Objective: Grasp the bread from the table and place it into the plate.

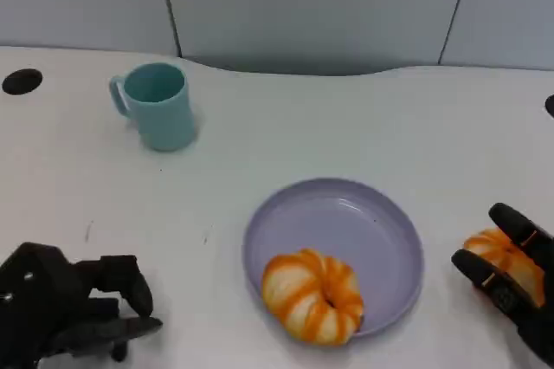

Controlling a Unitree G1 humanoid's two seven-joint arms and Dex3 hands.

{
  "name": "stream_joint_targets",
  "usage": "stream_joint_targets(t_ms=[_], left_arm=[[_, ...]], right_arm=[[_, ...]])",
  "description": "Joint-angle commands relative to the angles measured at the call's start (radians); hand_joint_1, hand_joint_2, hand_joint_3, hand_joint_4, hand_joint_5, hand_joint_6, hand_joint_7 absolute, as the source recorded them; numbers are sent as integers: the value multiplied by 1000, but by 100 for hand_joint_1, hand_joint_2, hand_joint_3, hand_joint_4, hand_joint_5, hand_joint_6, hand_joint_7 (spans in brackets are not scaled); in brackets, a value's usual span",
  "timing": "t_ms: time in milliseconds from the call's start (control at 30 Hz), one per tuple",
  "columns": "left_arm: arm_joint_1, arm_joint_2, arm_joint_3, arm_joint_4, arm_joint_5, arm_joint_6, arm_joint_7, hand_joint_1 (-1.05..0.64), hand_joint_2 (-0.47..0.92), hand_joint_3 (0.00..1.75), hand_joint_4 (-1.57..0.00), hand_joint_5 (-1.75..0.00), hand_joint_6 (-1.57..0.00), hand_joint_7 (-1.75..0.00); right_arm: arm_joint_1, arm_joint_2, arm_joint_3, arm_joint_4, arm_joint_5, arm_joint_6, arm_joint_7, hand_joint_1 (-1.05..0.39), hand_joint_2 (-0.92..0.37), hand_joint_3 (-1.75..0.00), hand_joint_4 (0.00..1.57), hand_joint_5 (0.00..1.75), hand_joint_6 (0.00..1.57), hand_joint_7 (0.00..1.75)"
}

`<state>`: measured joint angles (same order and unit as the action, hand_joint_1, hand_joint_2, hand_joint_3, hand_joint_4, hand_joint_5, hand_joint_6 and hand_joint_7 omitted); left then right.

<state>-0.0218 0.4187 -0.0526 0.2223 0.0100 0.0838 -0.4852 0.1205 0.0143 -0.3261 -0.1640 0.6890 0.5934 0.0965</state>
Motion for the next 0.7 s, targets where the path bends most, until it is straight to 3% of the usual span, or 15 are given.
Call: stream_joint_targets(t_ms=[33,700], left_arm=[[17,17,-33,5,60,48,20,-38,84,6,-87,-175,-72,-175],[-7,-1,-28,65,42,-25,10,-42,83,12,-83,-175,-66,-175]], right_arm=[[2,-14,-8,-11,4,3,-3,-35,-92,-29,47,81,78,2],[-8,-21,-8,10,-7,-9,19,-36,-92,-28,48,83,80,4]])
